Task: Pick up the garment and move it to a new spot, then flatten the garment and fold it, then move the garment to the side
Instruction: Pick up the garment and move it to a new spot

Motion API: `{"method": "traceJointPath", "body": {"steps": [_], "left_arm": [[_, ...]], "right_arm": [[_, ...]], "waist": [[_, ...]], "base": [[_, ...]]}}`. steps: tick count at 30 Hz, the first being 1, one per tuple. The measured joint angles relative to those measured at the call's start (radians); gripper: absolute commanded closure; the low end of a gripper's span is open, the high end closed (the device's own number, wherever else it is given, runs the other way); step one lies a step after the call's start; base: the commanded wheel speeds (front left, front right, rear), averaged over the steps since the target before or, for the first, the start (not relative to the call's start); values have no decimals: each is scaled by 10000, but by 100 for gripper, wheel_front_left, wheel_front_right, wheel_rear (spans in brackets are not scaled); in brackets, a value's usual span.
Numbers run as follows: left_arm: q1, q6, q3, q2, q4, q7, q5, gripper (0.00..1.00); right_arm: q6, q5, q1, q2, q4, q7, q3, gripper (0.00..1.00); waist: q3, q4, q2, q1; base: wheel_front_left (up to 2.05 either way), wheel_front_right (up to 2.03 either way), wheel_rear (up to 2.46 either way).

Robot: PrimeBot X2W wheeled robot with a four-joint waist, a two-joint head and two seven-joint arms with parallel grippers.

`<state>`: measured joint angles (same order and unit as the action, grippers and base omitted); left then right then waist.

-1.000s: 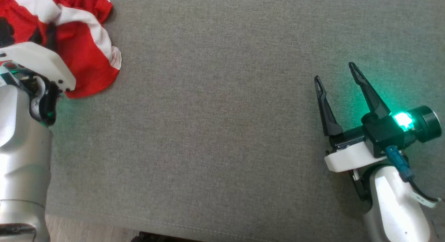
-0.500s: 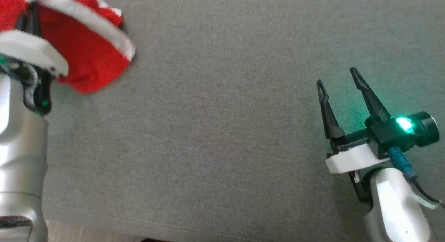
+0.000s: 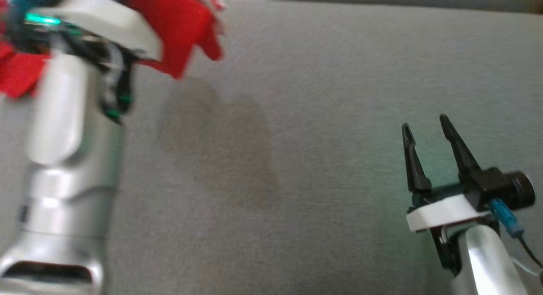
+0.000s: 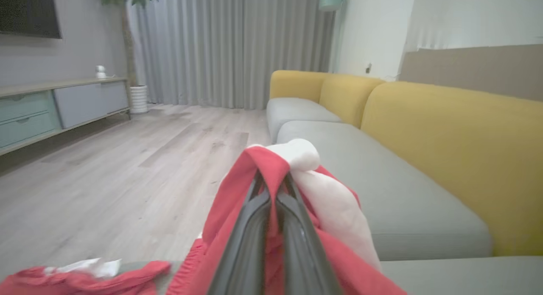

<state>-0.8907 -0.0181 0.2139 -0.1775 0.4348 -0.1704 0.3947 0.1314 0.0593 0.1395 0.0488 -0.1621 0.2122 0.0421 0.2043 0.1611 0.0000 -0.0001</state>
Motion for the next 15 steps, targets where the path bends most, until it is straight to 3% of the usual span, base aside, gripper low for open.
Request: {"method": "traceJointPath", "body": {"steps": [6,11,15], "left_arm": [[810,497,918,1281,-234,150,6,100],[1806,761,1962,1432,232,752,236,100],[2747,1160,3202,1417,623,1450,1289,100]], "right_arm": [[0,-257,-362,-6,-418,173,-184,0],[0,-330,-362,-10,-493,270,-203,0],[0,-420,-359,-12,-575,286,-205,0]], "waist": [[-450,-894,0,-1],[-467,-1652,0,0],[-288,-2138,0,0]], "base": [[0,0,0],[0,0,0],[0,0,0]]}}
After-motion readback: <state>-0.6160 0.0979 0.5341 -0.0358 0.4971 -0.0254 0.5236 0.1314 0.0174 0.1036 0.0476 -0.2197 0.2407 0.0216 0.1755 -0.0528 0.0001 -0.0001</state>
